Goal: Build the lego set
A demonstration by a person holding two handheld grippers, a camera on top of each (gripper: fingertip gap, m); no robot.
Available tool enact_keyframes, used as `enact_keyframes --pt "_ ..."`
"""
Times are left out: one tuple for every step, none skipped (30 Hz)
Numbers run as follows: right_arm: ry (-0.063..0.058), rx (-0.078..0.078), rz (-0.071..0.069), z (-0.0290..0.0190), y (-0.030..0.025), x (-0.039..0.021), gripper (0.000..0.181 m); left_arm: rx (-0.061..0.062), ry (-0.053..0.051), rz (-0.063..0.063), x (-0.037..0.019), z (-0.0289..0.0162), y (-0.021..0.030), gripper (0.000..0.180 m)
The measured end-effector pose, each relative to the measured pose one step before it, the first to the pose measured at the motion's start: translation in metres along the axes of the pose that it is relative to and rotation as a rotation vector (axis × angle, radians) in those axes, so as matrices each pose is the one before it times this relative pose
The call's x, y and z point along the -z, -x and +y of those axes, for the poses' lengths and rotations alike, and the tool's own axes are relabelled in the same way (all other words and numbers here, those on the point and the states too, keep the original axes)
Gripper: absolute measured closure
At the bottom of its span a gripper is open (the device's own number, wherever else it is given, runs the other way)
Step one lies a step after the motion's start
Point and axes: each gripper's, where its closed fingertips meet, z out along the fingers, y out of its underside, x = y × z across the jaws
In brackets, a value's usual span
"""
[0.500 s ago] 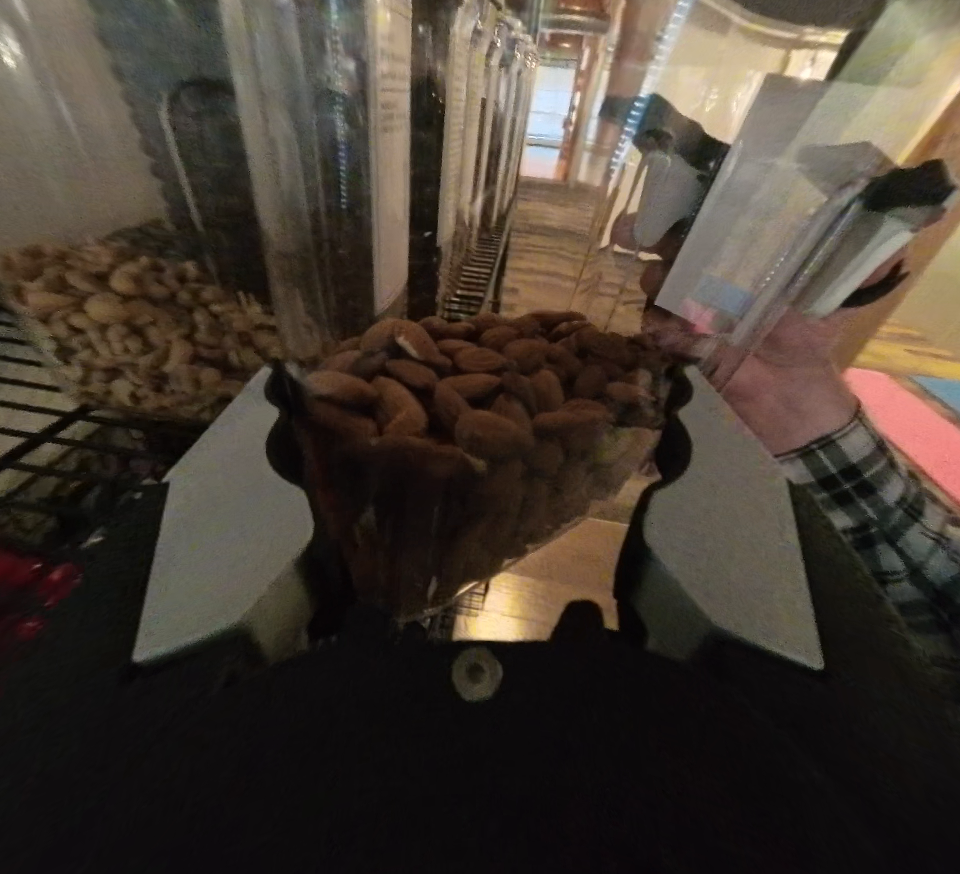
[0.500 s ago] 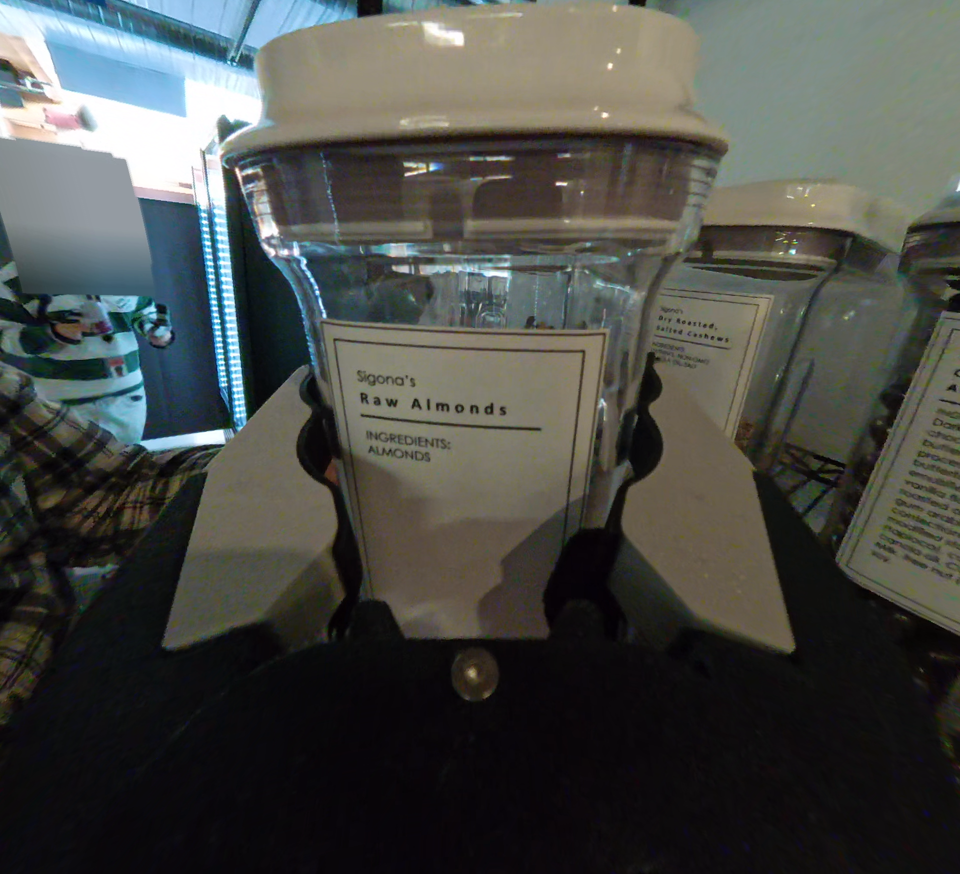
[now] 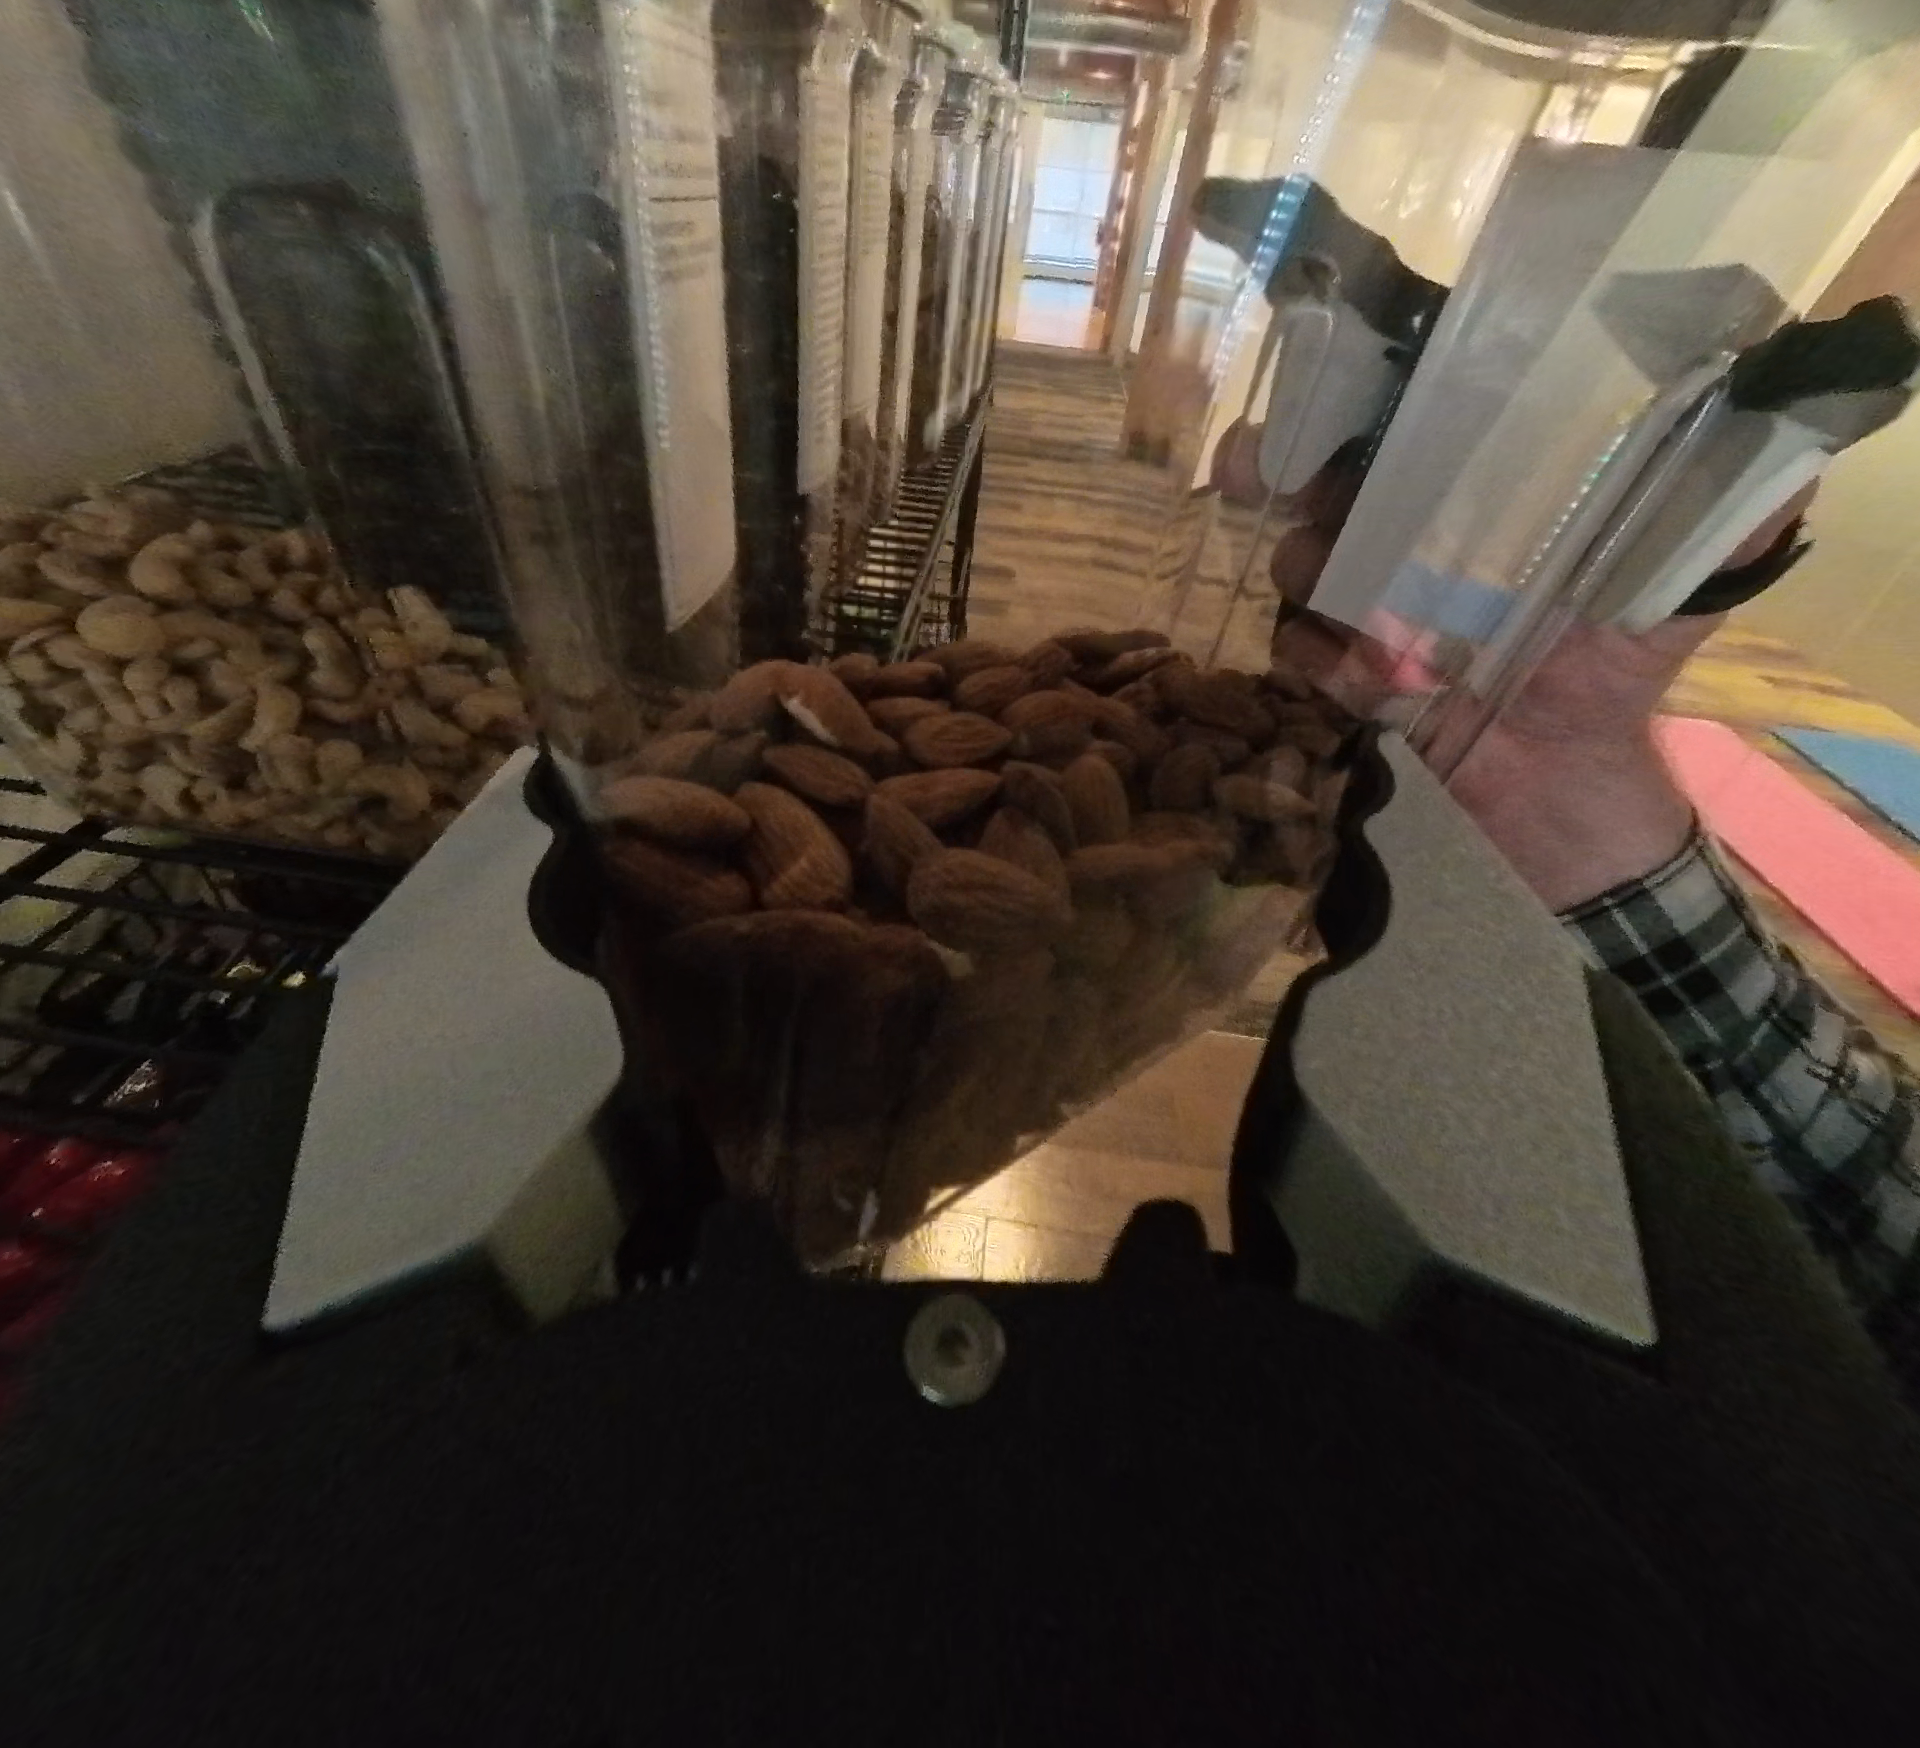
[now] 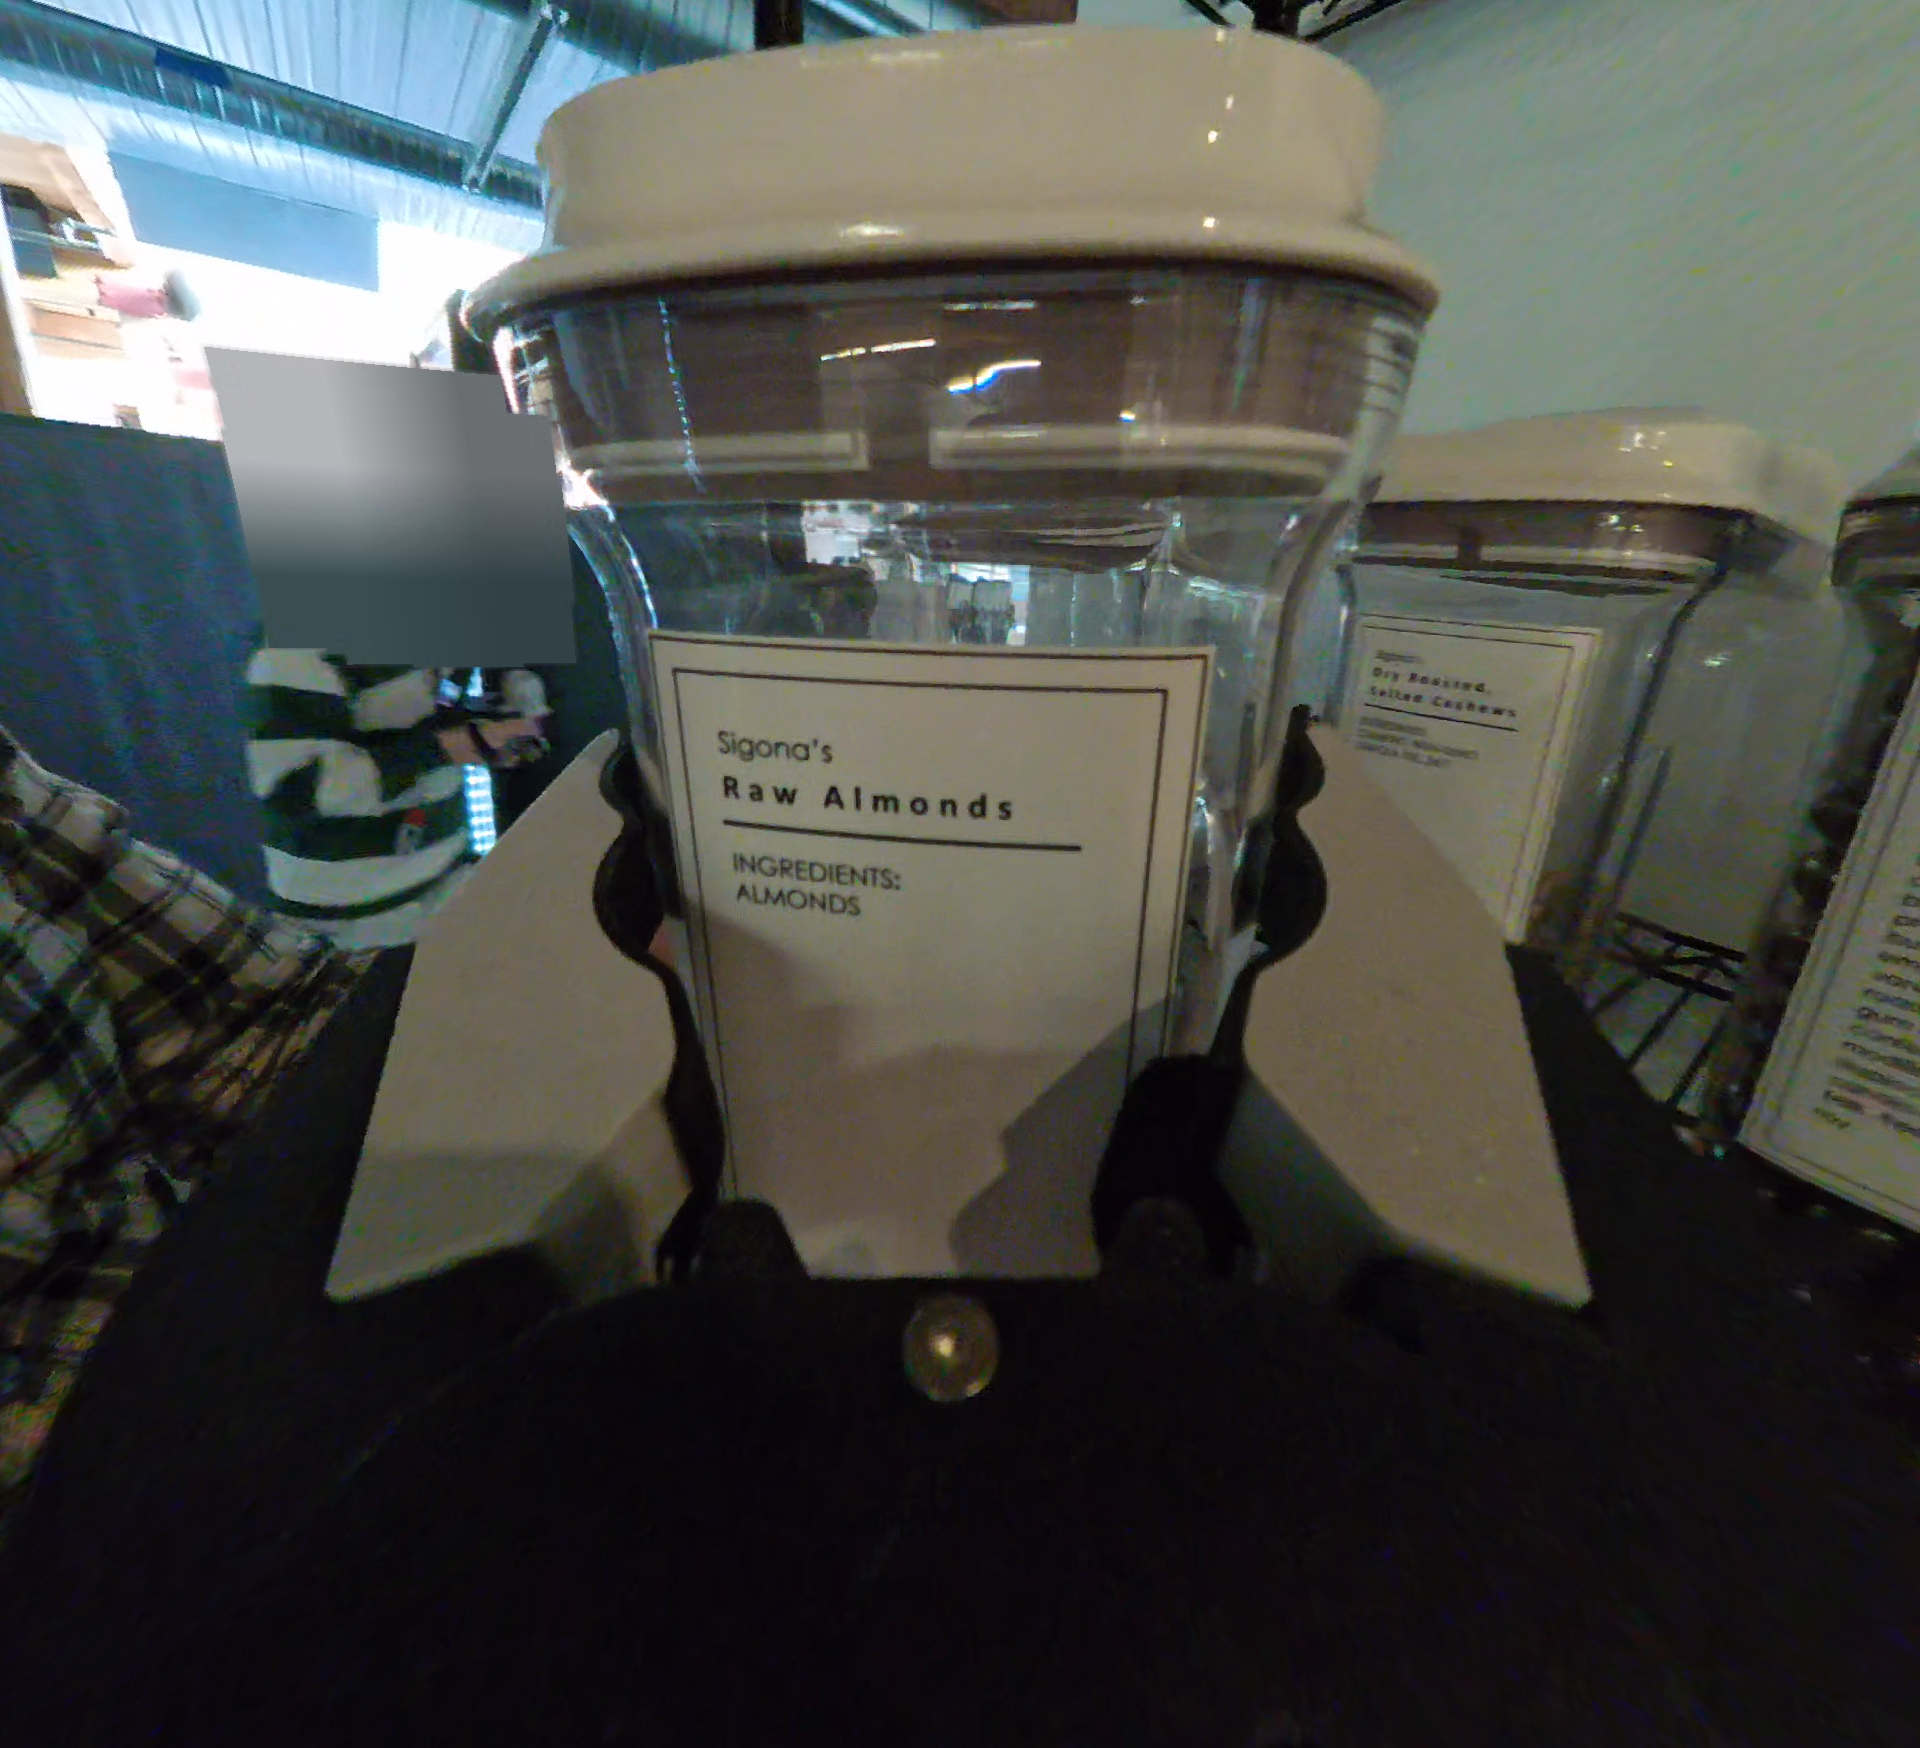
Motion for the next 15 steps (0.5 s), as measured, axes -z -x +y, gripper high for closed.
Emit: enact_keyframes --pt "-0.0055 -0.0086 0.0004 -0.00151 0.00378 0.00088 0.065 -0.002 -0.0009 -0.0019 0.00281 -0.00092 -0.00439 0.04" --pt "-0.0038 -0.0053 0.0005 -0.00157 0.00465 0.00114 0.065 -0.002 -0.0039 -0.001 0.00279 -0.00074 -0.00442 0.041" --pt "-0.0013 -0.002 -0.0008 -0.00139 0.00498 0.00116 0.065 -0.0012 -0.0018 -0.0018 0.00249 0.00023 -0.00457 0.041" --pt "0.0016 -0.0036 -0.0015 -0.00124 0.00568 0.00113 0.065 0.0007 -0.0005 0.0007 0.00375 0.00059 -0.00535 0.041" --pt "0.0017 -0.0017 -0.0023 -0.00091 0.0059 0.00053 0.065 -0.0015 -0.0021 -0.0002 0.00471 0.0009 -0.00583 0.041" --pt "0.0013 -0.0022 -0.003 -0.00044 0.00619 0.00047 0.065 -0.0018 -0.0023 -0.0022 0.00472 0.00101 -0.0051 0.041" --pt "-0.0006 -0.0034 -0.0025 -0.00028 0.00667 -0.00002 0.064 -0.0011 -0.0042 -0.002 0.00583 0.0009 -0.00526 0.041" --pt "-0.0006 -0.0022 -0.0035 0.00016 0.00705 -0.00042 0.064 -0.0022 -0.0041 -0.0023 0.00336 0.0003 -0.002 0.041" --pt "-0.0005 -0.002 -0.0048 0.00055 0.00695 -0.00087 0.065 -0.0029 -0.0042 -0.006 0.00627 0.00117 -0.00488 0.041" --pt "-0.0011 -0.0022 -0.0047 0.00018 0.00749 -0.00171 0.064 -0.0021 -0.0063 -0.0063 0.00696 0.00086 -0.00469 0.041" --pt "-0.0001 -0.0015 -0.0063 0.00028 0.0081 -0.00217 0.064 -0.0014 -0.0069 -0.0059 0.00769 0.00061 -0.00448 0.042" --pt "-0.0015 -0.0022 -0.0089 0.00033 0.00953 -0.00221 0.064 -0.0033 -0.006 -0.0084 0.00816 0.0003 -0.0042 0.042" --pt "-0.002 -0.0026 -0.0083 0.00064 0.00849 -0.00297 0.064 -0.0022 -0.0034 -0.009 0.00807 -0.00028 -0.00323 0.042" --pt "-0.0029 -0.0028 -0.0092 0.00085 0.00851 -0.0034 0.064 -0.0028 -0.0037 -0.0102 0.00946 0.00006 -0.00427 0.042" --pt "-0.0031 -0.0042 -0.0098 0.00091 0.00863 -0.00392 0.064 -0.003 -0.0056 -0.01 0.0102 -0.00016 -0.0039 0.041"
